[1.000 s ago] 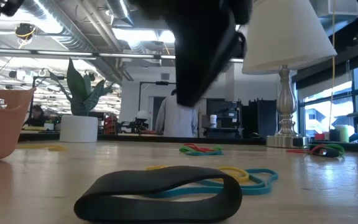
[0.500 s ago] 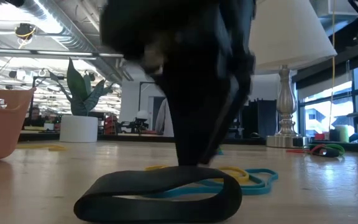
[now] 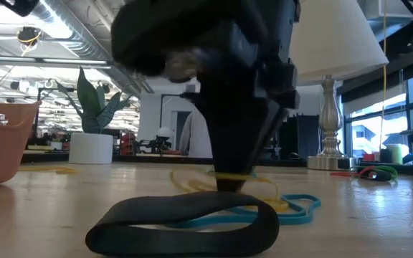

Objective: Pick and place rubber bands into bin
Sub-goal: Put the yellow rubber band into the orange bin

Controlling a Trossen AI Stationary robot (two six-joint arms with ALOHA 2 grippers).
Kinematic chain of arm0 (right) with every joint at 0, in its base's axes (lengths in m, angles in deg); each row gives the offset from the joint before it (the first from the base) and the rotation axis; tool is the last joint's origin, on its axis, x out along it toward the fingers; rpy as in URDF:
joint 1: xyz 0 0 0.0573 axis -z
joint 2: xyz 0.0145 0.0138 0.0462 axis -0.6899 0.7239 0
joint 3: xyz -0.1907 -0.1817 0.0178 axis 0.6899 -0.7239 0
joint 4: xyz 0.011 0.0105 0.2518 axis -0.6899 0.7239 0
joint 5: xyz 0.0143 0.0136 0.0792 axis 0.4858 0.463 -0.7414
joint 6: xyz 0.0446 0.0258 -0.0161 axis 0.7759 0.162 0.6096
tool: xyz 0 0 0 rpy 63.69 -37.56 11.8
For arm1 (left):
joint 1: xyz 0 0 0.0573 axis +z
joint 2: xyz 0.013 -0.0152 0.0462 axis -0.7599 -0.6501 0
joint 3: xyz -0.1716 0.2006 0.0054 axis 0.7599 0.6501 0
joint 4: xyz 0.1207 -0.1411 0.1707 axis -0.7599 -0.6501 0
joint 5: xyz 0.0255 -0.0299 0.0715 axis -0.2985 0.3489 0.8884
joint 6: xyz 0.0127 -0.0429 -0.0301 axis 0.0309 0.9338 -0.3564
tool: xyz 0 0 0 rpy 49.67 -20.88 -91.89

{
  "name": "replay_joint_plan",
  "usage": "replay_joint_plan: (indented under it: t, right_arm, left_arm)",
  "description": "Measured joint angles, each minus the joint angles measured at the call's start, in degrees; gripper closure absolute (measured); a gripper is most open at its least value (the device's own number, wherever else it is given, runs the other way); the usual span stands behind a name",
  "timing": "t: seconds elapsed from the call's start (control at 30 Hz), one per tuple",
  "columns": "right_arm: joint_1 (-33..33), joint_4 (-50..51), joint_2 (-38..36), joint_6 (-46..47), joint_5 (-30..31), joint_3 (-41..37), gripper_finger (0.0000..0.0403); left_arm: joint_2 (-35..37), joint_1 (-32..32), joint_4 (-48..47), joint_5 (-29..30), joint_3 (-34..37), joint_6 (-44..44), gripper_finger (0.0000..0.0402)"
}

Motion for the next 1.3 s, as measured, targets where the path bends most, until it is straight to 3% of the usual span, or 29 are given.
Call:
replay_joint_plan:
  t: [0.13,0.37,0.57,0.9,1.3]
  right_arm:
    - [-0.4,-0.1,-4.2,1.4,3.0,0.0,0.0399]
    - [-2.8,-2.1,-11.6,4.1,18.1,0.1,0.04]
    - [-3.1,-12.3,-15.1,-2.7,27.1,0.1,0.0401]
    - [-0.8,-32.9,-15.7,-17.1,28.4,0.2,0.0401]
    - [0.7,-36.3,-15.7,-20.1,28.3,0.2,0.0402]
  left_arm:
    - [0.0,0.0,4.1,3.4,0.0,-1.6,0.0363]
    - [0.0,1.0,8.1,11.1,0.0,-3.7,0.0275]
    - [0.0,3.9,10.3,15.2,0.0,-0.9,0.0214]
    - [0.0,7.1,16.9,12.0,0.0,-3.1,0.0206]
    - [0.0,7.1,23.2,9.5,0.0,-10.2,0.0207]
